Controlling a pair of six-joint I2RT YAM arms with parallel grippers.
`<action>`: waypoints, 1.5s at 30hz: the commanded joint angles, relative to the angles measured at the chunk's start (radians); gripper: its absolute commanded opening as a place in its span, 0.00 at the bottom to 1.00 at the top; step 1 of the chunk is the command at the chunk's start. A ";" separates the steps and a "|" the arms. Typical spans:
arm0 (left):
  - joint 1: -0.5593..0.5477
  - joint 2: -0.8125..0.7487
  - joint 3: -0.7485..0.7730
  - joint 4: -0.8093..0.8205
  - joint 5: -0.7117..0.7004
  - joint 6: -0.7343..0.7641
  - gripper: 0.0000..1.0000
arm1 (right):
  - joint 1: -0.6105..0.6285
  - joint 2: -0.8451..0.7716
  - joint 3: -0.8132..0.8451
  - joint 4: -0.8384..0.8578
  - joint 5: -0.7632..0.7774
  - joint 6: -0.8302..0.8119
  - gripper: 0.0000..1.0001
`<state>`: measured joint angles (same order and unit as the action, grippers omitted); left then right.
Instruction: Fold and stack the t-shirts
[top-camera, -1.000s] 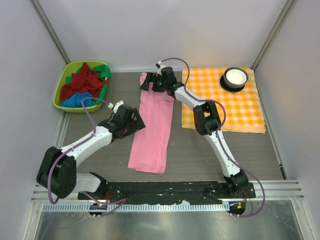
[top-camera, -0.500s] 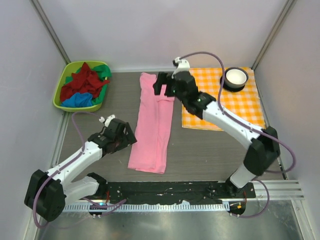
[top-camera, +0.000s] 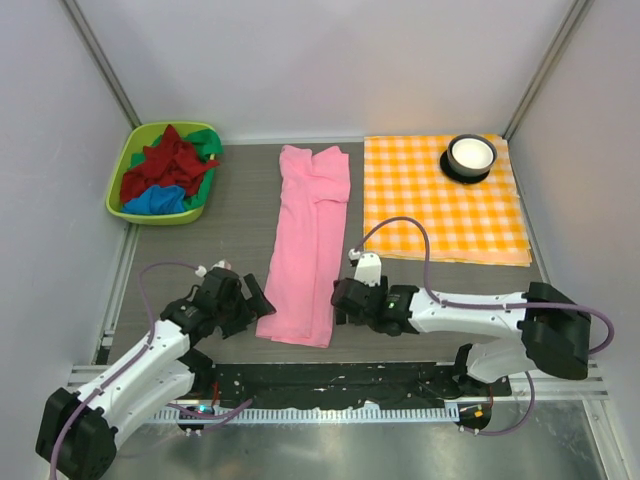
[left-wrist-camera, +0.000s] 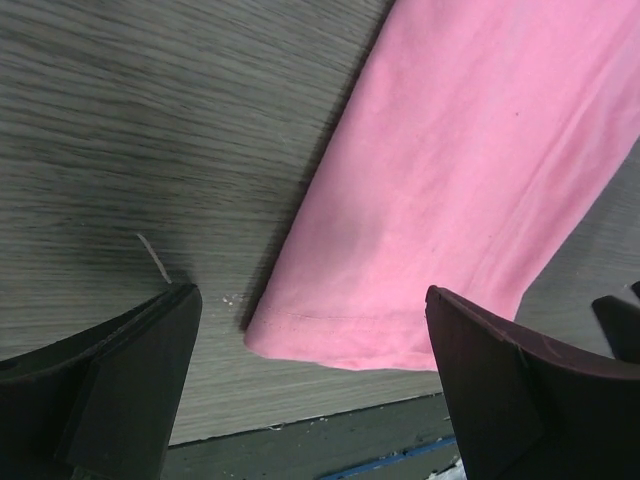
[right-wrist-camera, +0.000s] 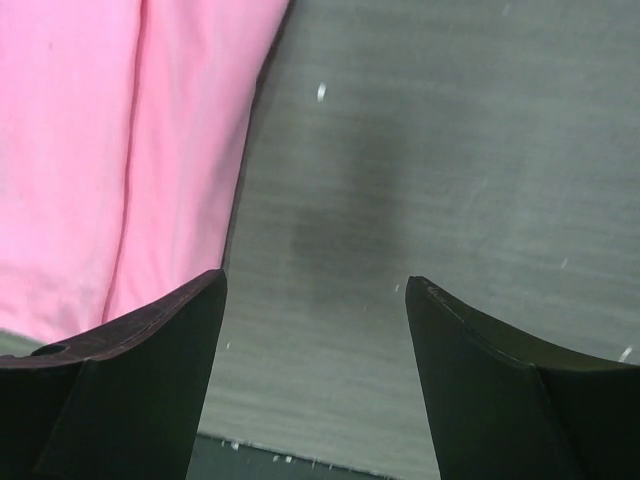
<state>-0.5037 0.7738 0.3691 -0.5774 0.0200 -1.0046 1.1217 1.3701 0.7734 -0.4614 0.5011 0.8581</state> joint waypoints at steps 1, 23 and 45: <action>0.002 0.008 -0.032 0.031 0.086 -0.009 1.00 | 0.085 -0.062 -0.063 0.001 0.089 0.239 0.78; -0.029 0.064 -0.128 0.105 0.126 -0.018 0.82 | 0.211 -0.083 -0.131 0.010 0.079 0.450 0.73; -0.041 -0.018 -0.165 0.096 0.090 -0.054 0.11 | 0.214 -0.184 -0.249 0.151 0.042 0.561 0.73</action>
<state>-0.5388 0.7410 0.2291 -0.4171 0.1268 -1.0698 1.3277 1.2293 0.5674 -0.4290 0.5255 1.3556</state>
